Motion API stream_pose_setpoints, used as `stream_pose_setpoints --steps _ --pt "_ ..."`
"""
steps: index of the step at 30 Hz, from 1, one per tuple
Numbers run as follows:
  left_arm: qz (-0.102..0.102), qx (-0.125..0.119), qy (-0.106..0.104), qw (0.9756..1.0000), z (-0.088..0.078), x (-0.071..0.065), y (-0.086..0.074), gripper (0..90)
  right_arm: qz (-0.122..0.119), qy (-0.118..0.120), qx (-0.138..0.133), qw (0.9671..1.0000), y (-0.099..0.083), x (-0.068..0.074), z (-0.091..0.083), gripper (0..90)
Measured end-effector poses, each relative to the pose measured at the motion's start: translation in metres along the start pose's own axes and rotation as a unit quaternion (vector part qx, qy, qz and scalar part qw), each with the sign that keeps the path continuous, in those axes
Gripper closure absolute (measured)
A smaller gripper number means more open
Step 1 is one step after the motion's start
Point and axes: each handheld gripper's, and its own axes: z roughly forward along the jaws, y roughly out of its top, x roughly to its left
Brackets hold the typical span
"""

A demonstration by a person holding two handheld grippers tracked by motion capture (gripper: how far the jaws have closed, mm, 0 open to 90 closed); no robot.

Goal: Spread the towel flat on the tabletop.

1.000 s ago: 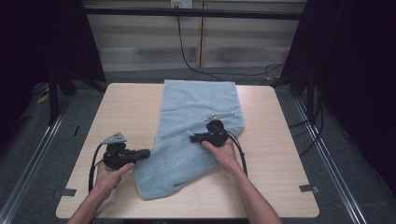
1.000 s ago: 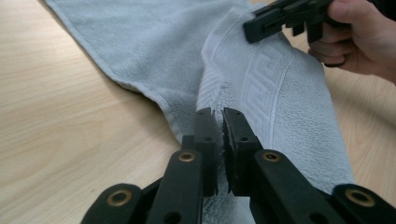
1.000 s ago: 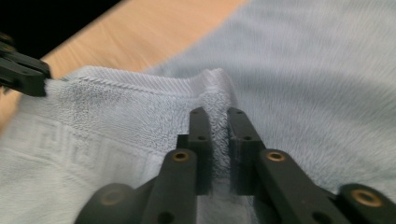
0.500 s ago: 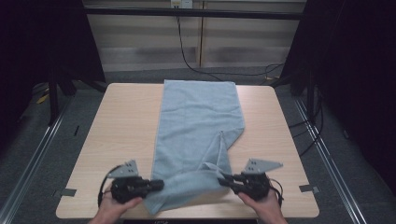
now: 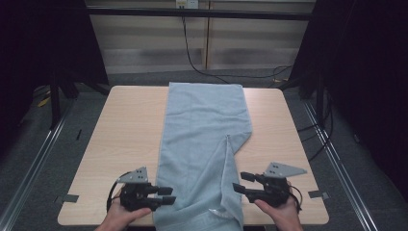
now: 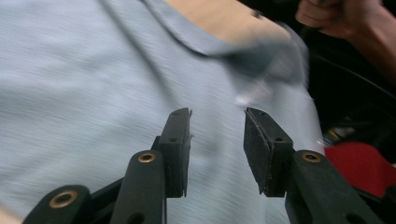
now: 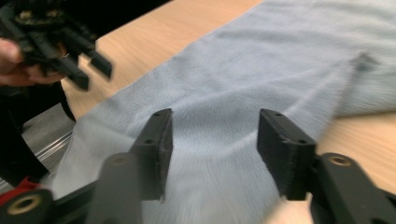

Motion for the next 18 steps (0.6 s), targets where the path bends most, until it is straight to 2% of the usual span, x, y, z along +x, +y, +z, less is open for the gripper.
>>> stream_pose_setpoints --steps 1,3,5,6,7,8,9,11,14,15,16,17,18 --pt "-0.009 0.012 0.010 0.9998 0.004 0.008 0.002 60.2 -0.006 0.004 0.018 0.9998 0.002 0.000 0.010 45.4" --pt "-0.006 0.033 0.048 0.9983 0.014 0.022 0.003 59.7 -0.023 -0.008 0.057 0.9981 0.001 0.000 0.029 43.8" --pt "-0.018 0.042 0.060 0.9971 0.023 0.034 0.003 59.4 -0.015 -0.009 0.070 0.9974 -0.004 -0.006 0.041 41.7" --pt "-0.009 0.047 0.079 0.9958 0.025 0.037 0.004 59.0 -0.009 -0.008 0.076 0.9970 -0.006 -0.007 0.045 40.1" --pt "-0.011 0.050 0.085 0.9950 0.027 0.040 0.003 59.1 -0.009 -0.002 0.083 0.9965 -0.008 -0.006 0.047 40.1" --pt "-0.017 0.053 0.085 0.9949 0.028 0.042 0.002 59.3 -0.011 0.005 0.093 0.9956 -0.010 -0.004 0.050 39.3" --pt "-0.017 0.057 0.090 0.9941 0.029 0.043 -0.001 59.3 -0.014 0.005 0.100 0.9949 -0.012 0.000 0.051 38.6" --pt "-0.011 0.051 0.090 0.9946 0.029 0.044 -0.004 60.0 -0.020 0.012 0.105 0.9942 -0.018 0.005 0.054 37.8" --pt "-0.014 0.048 0.095 0.9942 0.028 0.045 -0.005 61.8 -0.021 -0.001 0.130 0.9913 -0.029 0.006 0.059 36.4" --pt "-0.018 0.046 0.099 0.9939 0.028 0.045 -0.005 63.8 -0.026 -0.006 0.138 0.9901 -0.033 0.006 0.062 38.7" --pt "-0.022 0.044 0.103 0.9935 0.027 0.046 -0.006 67.0 -0.042 -0.018 0.134 0.9899 -0.035 0.008 0.062 47.7" --pt "-0.021 0.044 0.104 0.9934 0.027 0.046 -0.006 69.1 -0.056 -0.033 0.139 0.9882 -0.034 0.010 0.062 55.1" --pt "-0.018 0.042 0.107 0.9932 0.027 0.046 -0.006 70.7 -0.057 -0.037 0.138 0.9881 -0.034 0.010 0.061 63.1"
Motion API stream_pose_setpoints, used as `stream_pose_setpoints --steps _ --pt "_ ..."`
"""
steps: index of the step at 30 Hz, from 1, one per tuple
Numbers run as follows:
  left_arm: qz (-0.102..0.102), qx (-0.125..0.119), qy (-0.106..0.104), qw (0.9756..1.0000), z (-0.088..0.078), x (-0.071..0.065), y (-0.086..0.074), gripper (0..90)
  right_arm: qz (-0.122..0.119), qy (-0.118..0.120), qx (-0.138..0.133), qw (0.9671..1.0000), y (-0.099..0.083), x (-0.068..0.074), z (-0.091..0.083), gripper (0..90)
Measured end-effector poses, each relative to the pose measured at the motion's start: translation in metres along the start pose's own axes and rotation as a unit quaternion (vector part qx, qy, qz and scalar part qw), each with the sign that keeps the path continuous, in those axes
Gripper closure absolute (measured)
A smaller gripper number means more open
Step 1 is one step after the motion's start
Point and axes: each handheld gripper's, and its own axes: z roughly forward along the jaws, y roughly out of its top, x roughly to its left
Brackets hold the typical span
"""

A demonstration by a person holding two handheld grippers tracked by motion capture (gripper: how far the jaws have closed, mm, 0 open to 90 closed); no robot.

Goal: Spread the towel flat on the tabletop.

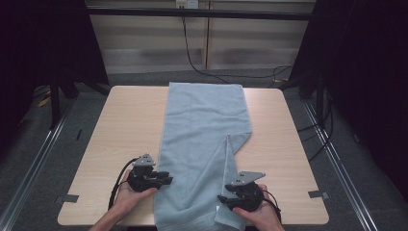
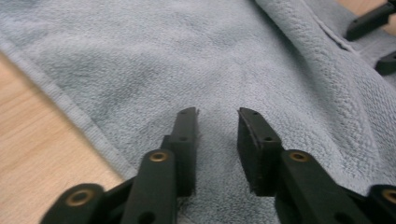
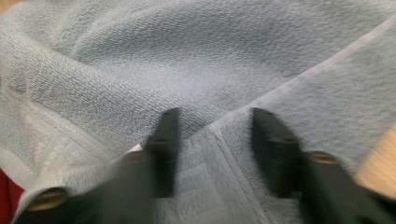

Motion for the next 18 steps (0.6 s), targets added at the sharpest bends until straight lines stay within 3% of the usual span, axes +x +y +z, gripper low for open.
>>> stream_pose_setpoints --steps 2,3,5,8,12,16,18 --pt "0.003 0.002 0.006 1.0000 0.000 -0.001 0.000 72.7 0.008 -0.006 -0.006 0.9999 -0.001 -0.004 -0.003 84.5" --pt "0.006 0.003 0.013 0.9999 -0.001 -0.001 0.000 73.4 0.013 -0.008 -0.007 0.9999 -0.002 -0.006 -0.006 86.8" --pt "0.005 0.004 0.025 0.9997 -0.002 -0.002 0.000 73.3 0.043 0.007 -0.021 0.9988 -0.005 -0.011 -0.015 88.6" --pt "0.012 0.006 0.036 0.9993 -0.004 -0.003 -0.001 73.3 0.060 -0.009 -0.050 0.9969 -0.011 -0.019 -0.036 89.2" --pt "0.004 0.004 0.041 0.9991 -0.007 0.001 -0.002 73.3 0.084 -0.029 -0.083 0.9925 -0.030 -0.028 -0.069 89.3" --pt "-0.007 0.002 0.046 0.9989 -0.010 0.007 -0.003 73.1 0.105 -0.045 -0.088 0.9896 -0.057 -0.030 -0.090 89.3" --pt "-0.013 0.002 0.046 0.9989 -0.012 0.009 -0.004 73.2 0.113 -0.038 -0.088 0.9890 -0.068 -0.030 -0.096 88.6"
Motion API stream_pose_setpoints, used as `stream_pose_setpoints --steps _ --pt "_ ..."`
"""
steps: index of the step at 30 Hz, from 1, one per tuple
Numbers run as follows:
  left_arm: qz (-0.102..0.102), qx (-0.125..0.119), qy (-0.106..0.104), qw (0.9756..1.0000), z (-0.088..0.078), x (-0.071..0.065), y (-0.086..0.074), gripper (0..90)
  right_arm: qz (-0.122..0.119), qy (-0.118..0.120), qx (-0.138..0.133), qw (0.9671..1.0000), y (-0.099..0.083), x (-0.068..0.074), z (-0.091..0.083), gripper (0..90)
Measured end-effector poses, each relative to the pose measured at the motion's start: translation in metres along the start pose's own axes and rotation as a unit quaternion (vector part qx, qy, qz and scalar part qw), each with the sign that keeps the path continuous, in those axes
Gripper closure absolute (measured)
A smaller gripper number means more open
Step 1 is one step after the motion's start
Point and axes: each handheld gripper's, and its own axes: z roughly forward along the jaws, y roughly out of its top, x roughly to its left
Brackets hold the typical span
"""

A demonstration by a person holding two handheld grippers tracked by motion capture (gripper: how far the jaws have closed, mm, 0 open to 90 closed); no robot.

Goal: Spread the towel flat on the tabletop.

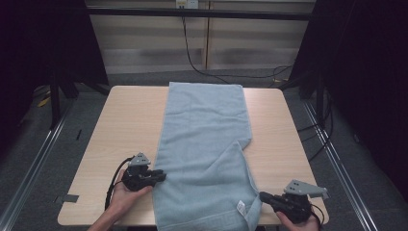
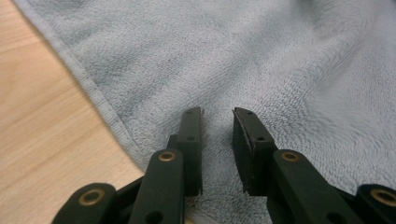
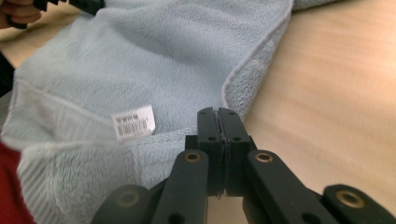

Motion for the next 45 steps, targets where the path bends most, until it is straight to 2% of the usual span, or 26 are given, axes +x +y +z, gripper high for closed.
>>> stream_pose_setpoints --steps 1,3,4,7,9,10,13,15,17,19,21,23,24,25,26,27,28,31,34,37,40,42,44,45 --pt "0.000 0.000 0.001 1.0000 0.000 0.001 0.000 73.0 -0.002 0.000 -0.005 1.0000 -0.002 0.000 -0.005 90.0" --pt "-0.003 0.001 0.008 1.0000 -0.001 0.002 0.000 73.0 0.002 0.008 -0.019 0.9998 -0.001 -0.001 -0.013 83.1" --pt "-0.004 0.000 0.005 1.0000 -0.001 0.003 0.000 72.2 0.003 0.005 -0.022 0.9997 0.000 -0.002 -0.015 81.5" --pt "-0.014 0.001 -0.007 0.9999 -0.001 0.005 0.002 66.6 0.000 0.005 -0.030 0.9995 0.007 -0.008 -0.010 74.1" --pt "-0.014 0.006 -0.011 0.9998 -0.002 0.005 0.005 62.4 -0.009 0.005 -0.016 0.9998 0.017 -0.011 0.003 69.9" --pt "-0.011 0.000 -0.010 0.9999 -0.003 0.006 0.008 62.3 -0.017 0.005 -0.012 0.9998 0.023 -0.014 0.012 67.2" --pt "-0.019 -0.022 -0.010 0.9995 -0.006 0.013 0.022 62.2 -0.026 0.008 -0.002 0.9996 0.048 -0.023 0.037 60.4" --pt "-0.028 -0.039 -0.015 0.9987 -0.005 0.019 0.032 59.4 -0.036 -0.005 0.000 0.9993 0.066 -0.031 0.055 54.3" --pt "-0.032 -0.049 -0.007 0.9983 -0.001 0.026 0.040 58.3 -0.038 -0.020 0.009 0.9990 0.084 -0.040 0.074 50.2" --pt "-0.036 -0.047 -0.009 0.9982 0.007 0.033 0.045 57.1 -0.027 -0.016 0.015 0.9994 0.096 -0.053 0.093 48.9" --pt "-0.036 -0.044 -0.011 0.9983 0.014 0.036 0.045 57.6 -0.015 -0.023 0.021 0.9994 0.102 -0.062 0.111 48.8" --pt "-0.025 -0.018 0.000 0.9995 0.023 0.035 0.041 59.8 -0.011 -0.030 0.036 0.9989 0.104 -0.067 0.125 53.8" --pt "-0.018 -0.006 0.004 0.9998 0.026 0.035 0.039 60.3 -0.010 -0.031 0.044 0.9985 0.103 -0.067 0.130 58.6" --pt "-0.012 -0.001 0.006 0.9999 0.028 0.034 0.036 60.2 -0.010 -0.029 0.051 0.9982 0.101 -0.067 0.133 68.6" --pt "-0.004 -0.006 0.009 0.9999 0.028 0.033 0.034 60.2 -0.013 -0.026 0.055 0.9980 0.099 -0.065 0.134 78.1" --pt "-0.005 -0.005 0.008 0.9999 0.027 0.033 0.034 60.2 -0.018 -0.024 0.057 0.9979 0.097 -0.063 0.132 86.3" --pt "-0.006 -0.003 0.008 0.9999 0.026 0.033 0.034 60.2 -0.019 -0.019 0.053 0.9982 0.096 -0.061 0.128 88.4" --pt "-0.003 -0.009 0.008 0.9999 0.023 0.032 0.029 60.0 -0.030 -0.021 0.051 0.9980 0.090 -0.053 0.110 89.5" --pt "0.004 -0.004 0.009 0.9999 0.018 0.028 0.025 59.9 -0.030 -0.021 0.047 0.9982 0.076 -0.045 0.087 89.6" --pt "0.021 0.000 0.007 0.9998 0.015 0.018 0.019 59.8 -0.030 -0.024 0.045 0.9982 0.055 -0.039 0.064 89.6" --pt "0.032 0.005 -0.010 0.9994 0.008 0.006 0.010 59.9 -0.023 -0.012 0.048 0.9985 0.035 -0.031 0.043 89.4" --pt "0.033 0.007 -0.018 0.9993 0.002 -0.003 0.002 59.9 -0.018 0.001 0.062 0.9979 0.025 -0.020 0.034 89.3" --pt "0.038 0.016 -0.025 0.9989 -0.005 -0.014 -0.006 59.8 -0.033 0.014 0.062 0.9974 0.016 -0.004 0.025 89.1" --pt "0.039 0.021 -0.029 0.9986 -0.010 -0.021 -0.010 59.8 -0.032 0.017 0.063 0.9974 0.013 0.003 0.021 88.5"
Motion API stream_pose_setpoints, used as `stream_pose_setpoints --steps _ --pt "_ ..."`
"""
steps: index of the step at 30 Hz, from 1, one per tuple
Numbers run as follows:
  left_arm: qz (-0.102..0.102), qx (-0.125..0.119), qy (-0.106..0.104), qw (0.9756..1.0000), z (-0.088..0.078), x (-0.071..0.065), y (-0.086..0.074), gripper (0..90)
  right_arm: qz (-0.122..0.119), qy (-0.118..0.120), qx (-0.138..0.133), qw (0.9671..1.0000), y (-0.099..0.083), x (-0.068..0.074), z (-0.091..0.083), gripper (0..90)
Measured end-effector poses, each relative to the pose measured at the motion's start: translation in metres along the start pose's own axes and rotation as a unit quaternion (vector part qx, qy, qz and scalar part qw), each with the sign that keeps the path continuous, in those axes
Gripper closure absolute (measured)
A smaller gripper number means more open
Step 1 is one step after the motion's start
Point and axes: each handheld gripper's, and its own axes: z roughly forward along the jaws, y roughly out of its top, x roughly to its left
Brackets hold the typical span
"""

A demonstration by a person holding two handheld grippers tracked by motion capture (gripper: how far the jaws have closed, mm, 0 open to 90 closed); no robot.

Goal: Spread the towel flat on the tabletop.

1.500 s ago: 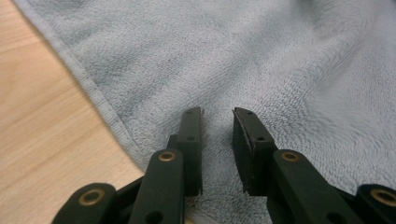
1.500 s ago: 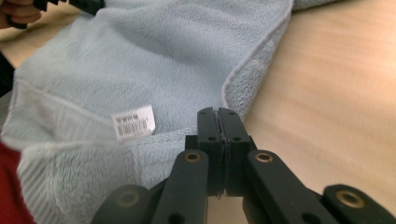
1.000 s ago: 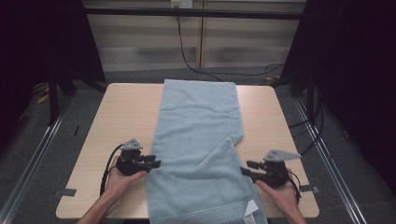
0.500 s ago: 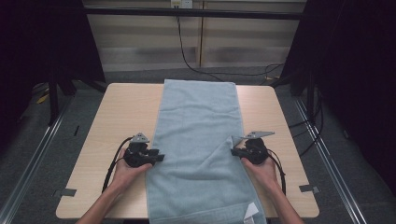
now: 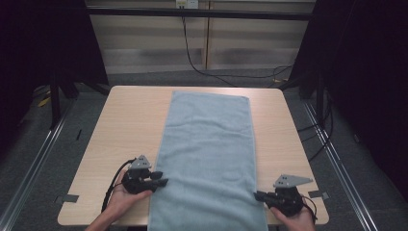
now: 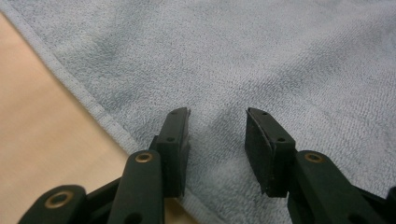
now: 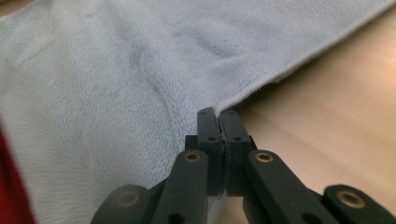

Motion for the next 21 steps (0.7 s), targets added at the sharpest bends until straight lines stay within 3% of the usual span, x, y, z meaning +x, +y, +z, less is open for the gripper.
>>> stream_pose_setpoints --steps 2,4,6,11,18,21 --pt "0.000 0.012 -0.033 0.9994 -0.006 -0.013 -0.007 58.8 0.001 0.005 -0.005 1.0000 -0.005 0.011 -0.007 80.6" --pt "0.016 0.019 -0.035 0.9991 -0.010 -0.021 -0.012 59.4 0.000 0.000 -0.011 0.9999 -0.006 0.016 -0.011 72.9" --pt "0.010 0.015 -0.047 0.9987 -0.012 -0.018 -0.011 59.3 -0.004 -0.004 -0.015 0.9999 -0.003 0.013 -0.010 64.9" --pt "0.001 -0.013 -0.021 0.9997 -0.010 0.004 0.013 57.7 0.005 -0.004 -0.030 0.9995 0.021 -0.011 0.006 54.5" --pt "-0.007 -0.043 0.017 0.9989 0.007 0.038 0.057 54.7 -0.017 -0.020 -0.024 0.9994 0.078 -0.045 0.051 45.1" --pt "-0.025 -0.036 0.033 0.9985 0.022 0.056 0.069 55.2 -0.012 -0.032 -0.015 0.9993 0.095 -0.060 0.074 43.7"
